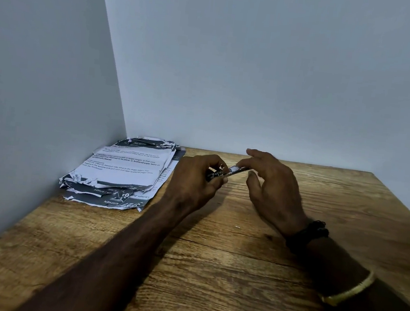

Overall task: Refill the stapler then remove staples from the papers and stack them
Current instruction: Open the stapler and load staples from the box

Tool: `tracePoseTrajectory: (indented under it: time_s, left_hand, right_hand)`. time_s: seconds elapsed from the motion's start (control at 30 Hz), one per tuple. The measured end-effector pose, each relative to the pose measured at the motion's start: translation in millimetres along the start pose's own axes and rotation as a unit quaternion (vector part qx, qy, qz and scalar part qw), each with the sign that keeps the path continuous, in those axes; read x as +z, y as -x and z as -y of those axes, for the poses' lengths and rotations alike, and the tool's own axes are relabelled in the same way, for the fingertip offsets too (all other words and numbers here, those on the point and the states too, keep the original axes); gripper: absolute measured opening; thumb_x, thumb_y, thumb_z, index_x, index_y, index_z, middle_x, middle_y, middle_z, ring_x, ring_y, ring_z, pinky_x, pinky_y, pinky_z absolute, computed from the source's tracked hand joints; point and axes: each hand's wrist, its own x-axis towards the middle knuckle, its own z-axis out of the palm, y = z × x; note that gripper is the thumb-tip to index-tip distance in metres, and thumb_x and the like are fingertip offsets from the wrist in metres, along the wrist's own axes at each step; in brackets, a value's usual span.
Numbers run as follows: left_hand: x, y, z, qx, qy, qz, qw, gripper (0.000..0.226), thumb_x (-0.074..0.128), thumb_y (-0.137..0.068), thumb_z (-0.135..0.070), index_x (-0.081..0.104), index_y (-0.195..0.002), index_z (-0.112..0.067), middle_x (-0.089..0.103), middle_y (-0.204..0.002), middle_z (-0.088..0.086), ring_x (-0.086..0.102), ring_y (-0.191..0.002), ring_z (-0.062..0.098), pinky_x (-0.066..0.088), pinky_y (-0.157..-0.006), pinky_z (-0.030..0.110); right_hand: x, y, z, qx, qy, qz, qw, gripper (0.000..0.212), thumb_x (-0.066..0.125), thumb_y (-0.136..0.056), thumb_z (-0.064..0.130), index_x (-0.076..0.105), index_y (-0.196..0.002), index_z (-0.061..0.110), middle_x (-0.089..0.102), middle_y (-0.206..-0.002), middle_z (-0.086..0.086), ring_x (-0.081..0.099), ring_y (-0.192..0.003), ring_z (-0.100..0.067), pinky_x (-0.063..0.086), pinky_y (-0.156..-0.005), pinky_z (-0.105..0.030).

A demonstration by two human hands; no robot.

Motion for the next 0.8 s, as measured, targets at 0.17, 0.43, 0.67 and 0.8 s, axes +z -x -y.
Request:
tracePoseTrajectory:
  time_s: [0.17,0.43,0.67,0.8]
  left_hand:
    - [-0.1,0.3,-1.0,-0.003,-0.004,0.0,1.0,0.006,0.079,-0.081,-0.027,0.075,-0.086,-0.028,0.068,-0.072,-0.018,0.062,-0.062,-0.007,0.043,-0.062,0.009]
    - [1.7,3.2,-4.5,0.013,-0.026,0.018,0.999,0.009,0.076,-0.083,-0.025,0.076,-0.091,-0.024,0.075,-0.084,-0.005,0.069,-0.076,0.016,0.057,-0.076,0.038]
    - [1.4,4.5,-4.1,0.013,-0.045,0.025,0.999,0.013,0.076,-0.084,-0.027,0.077,-0.097,-0.023,0.076,-0.089,-0.003,0.069,-0.08,0.017,0.055,-0.078,0.039]
    - [2.6,3.8,-5.1,0.011,-0.035,0.028,0.999,0.014,0.076,-0.085,-0.028,0.077,-0.098,-0.023,0.077,-0.091,-0.005,0.07,-0.081,0.014,0.056,-0.078,0.038]
  right_hand:
    - [-3.0,0.3,-2.1,0.023,0.048,-0.02,0.998,0.035,0.059,-0.087,0.003,0.076,-0.109,0.024,0.067,-0.14,-0.001,0.064,-0.125,-0.025,0.057,-0.09,-0.041]
    - [-2.4,1.0,5.5,0.001,0.17,0.029,0.985,0.027,0.061,-0.086,0.008,0.074,-0.102,0.025,0.059,-0.15,-0.002,0.057,-0.132,-0.029,0.052,-0.08,-0.038]
    - [3.9,-0.3,3.2,0.046,0.044,0.039,0.997,0.024,0.061,-0.087,0.01,0.076,-0.101,0.023,0.062,-0.14,-0.002,0.053,-0.133,-0.023,0.046,-0.095,-0.037]
    - [7.7,-1.6,1.2,0.057,-0.03,0.008,0.998,0.005,0.068,-0.089,0.021,0.073,-0.089,0.019,0.07,-0.11,-0.001,0.06,-0.117,-0.02,0.04,-0.088,-0.029]
